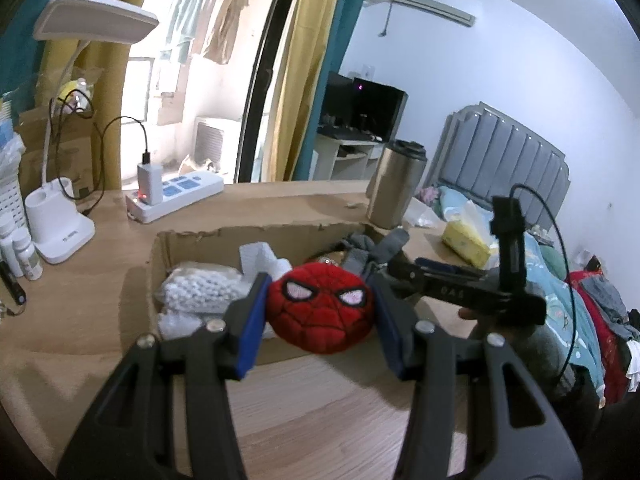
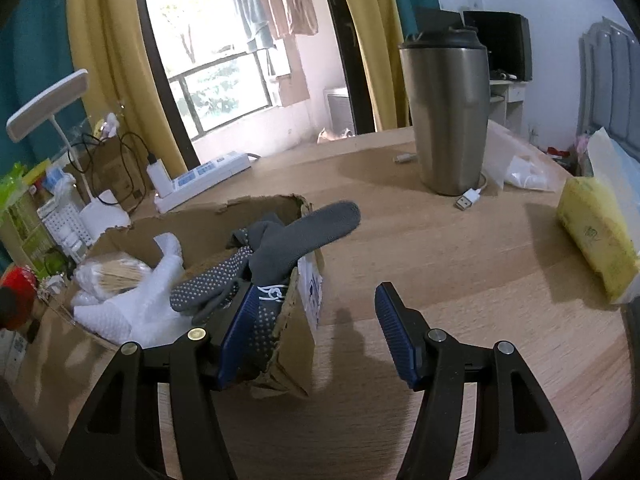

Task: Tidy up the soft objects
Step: 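Release the socks into the box with the right gripper while the left gripper drops the keychain in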

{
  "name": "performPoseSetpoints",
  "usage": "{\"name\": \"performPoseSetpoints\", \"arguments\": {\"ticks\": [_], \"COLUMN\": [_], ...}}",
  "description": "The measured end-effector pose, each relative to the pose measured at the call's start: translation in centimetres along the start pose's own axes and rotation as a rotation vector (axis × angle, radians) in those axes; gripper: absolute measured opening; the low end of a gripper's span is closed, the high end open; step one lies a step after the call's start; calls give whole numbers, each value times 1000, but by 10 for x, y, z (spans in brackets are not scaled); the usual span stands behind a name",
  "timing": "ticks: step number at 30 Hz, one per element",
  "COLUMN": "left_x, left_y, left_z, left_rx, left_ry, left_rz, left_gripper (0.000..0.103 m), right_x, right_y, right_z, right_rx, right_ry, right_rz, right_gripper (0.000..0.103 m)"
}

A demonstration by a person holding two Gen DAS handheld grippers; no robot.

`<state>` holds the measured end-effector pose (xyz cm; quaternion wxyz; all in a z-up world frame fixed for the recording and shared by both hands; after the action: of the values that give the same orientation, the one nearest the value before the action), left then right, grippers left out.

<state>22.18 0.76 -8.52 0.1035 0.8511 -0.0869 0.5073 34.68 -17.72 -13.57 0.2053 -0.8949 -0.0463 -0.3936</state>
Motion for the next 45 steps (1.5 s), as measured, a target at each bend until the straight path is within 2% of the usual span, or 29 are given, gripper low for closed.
{"name": "performPoseSetpoints", "arguments": {"ticks": [13, 18, 25, 29, 30, 31, 33, 37, 40, 45], "left_x": [5, 6, 3, 2, 2, 1, 2, 5, 7, 10], "left_y": [16, 17, 8, 9, 10, 12, 14, 15, 15, 13], "left_z": [31, 48, 76, 83, 84, 83, 81, 73, 65, 48], "left_rx": [22, 15, 62, 71, 72, 71, 61, 76, 91, 109], "left_ry": [-36, -52, -109, -127, -131, -134, -129, -118, -103, -76], "left_rz": [38, 24, -15, -2, 2, 6, 11, 22, 34, 44], "left_gripper": [51, 51, 52, 54, 59, 70, 77, 79, 87, 91], "right_x": [4, 7, 9, 9, 9, 9, 9, 10, 10, 7], "right_y": [-9, -9, -6, -5, -5, -3, -2, -2, -5, -9], "right_z": [-31, -36, -38, -40, -39, -39, -39, -40, -42, -44], "right_rx": [101, 118, 129, 128, 124, 123, 121, 122, 126, 124], "right_ry": [64, 77, 81, 91, 90, 88, 88, 93, 96, 93], "right_rz": [-17, -13, -8, -12, -9, -4, -1, -2, -11, -21], "right_gripper": [64, 64, 64, 64, 64, 64, 64, 64, 64, 64]}}
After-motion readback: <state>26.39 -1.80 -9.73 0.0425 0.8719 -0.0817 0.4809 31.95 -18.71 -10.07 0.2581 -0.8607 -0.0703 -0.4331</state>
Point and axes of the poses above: each gripper's, at about its wrist camera, not at the fingertips, and z roughly the way its jaws point, y to its right, x to its top, the point moved 7 cm from there along z, roughly the way its jaws point, and after that the axes turned 11 degrees about z, right-handed, at the moved point
